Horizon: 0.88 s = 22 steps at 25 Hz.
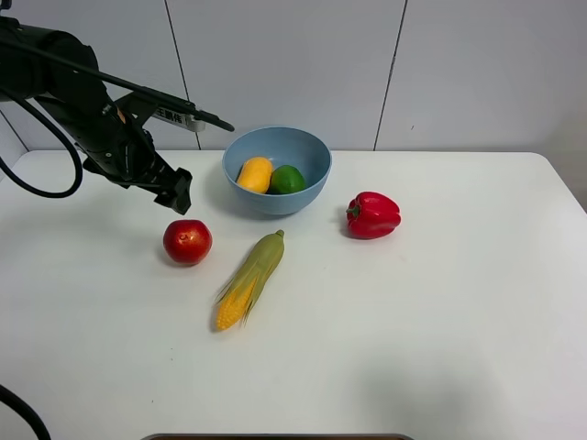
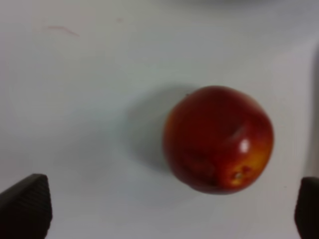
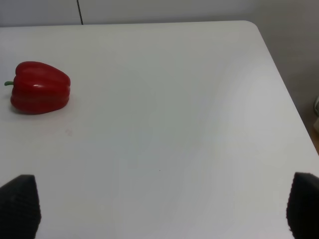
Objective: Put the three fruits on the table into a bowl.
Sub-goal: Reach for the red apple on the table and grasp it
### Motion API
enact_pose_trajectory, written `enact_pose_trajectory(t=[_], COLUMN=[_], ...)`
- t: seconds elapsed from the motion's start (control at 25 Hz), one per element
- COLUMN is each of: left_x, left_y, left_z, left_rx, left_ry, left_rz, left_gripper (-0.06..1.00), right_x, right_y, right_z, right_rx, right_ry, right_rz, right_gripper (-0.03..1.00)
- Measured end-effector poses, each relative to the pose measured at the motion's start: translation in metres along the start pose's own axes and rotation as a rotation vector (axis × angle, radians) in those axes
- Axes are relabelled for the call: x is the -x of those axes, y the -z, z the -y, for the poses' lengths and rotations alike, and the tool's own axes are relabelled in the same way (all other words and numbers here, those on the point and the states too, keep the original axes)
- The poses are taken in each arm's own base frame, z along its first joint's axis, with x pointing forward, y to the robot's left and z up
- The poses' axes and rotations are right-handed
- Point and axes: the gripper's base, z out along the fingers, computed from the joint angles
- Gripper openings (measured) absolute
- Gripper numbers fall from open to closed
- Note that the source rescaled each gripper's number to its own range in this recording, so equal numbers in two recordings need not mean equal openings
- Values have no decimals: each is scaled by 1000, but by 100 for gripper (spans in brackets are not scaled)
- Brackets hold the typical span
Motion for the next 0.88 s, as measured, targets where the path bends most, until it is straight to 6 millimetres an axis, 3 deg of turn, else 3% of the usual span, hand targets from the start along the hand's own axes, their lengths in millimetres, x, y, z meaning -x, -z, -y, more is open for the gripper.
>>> enact_pose_trajectory(t=[0.88], left_x=[-6], left_y=[-66], left_z=[5], left_rx=[-34], left_ry=[15], left_rz=[-98], left_gripper=[100], right_x=[0], right_y=[0], right_z=[0], right_rx=[1], right_ry=[0], right_rz=[0], right_gripper=[100])
